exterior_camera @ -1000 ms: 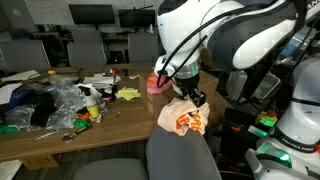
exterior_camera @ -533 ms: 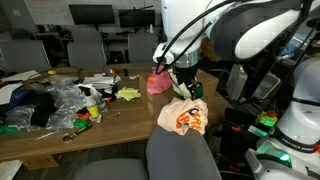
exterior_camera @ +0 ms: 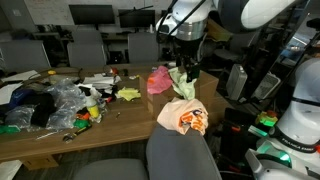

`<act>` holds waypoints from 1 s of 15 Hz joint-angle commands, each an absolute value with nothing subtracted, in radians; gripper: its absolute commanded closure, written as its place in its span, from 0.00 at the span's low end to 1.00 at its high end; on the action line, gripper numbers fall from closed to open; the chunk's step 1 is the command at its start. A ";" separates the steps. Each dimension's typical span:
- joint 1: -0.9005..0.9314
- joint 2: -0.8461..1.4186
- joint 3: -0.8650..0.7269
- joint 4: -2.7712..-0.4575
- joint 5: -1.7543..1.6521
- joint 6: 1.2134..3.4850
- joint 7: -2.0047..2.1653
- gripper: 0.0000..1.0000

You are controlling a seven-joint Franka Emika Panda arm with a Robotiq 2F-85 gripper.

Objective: Hang the peach and yellow shirts on the back of the chair

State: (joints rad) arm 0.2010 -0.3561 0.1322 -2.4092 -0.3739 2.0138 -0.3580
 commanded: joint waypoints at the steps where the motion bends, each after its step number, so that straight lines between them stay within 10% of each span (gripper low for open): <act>1: 0.171 -0.384 0.098 -2.384 -0.366 2.039 -0.359 0.00; 15: 0.042 -0.330 -0.180 -2.226 0.026 2.045 -0.468 0.00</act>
State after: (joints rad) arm 0.0633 -0.3621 -0.1432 -2.2790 -0.0608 2.0501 -0.4372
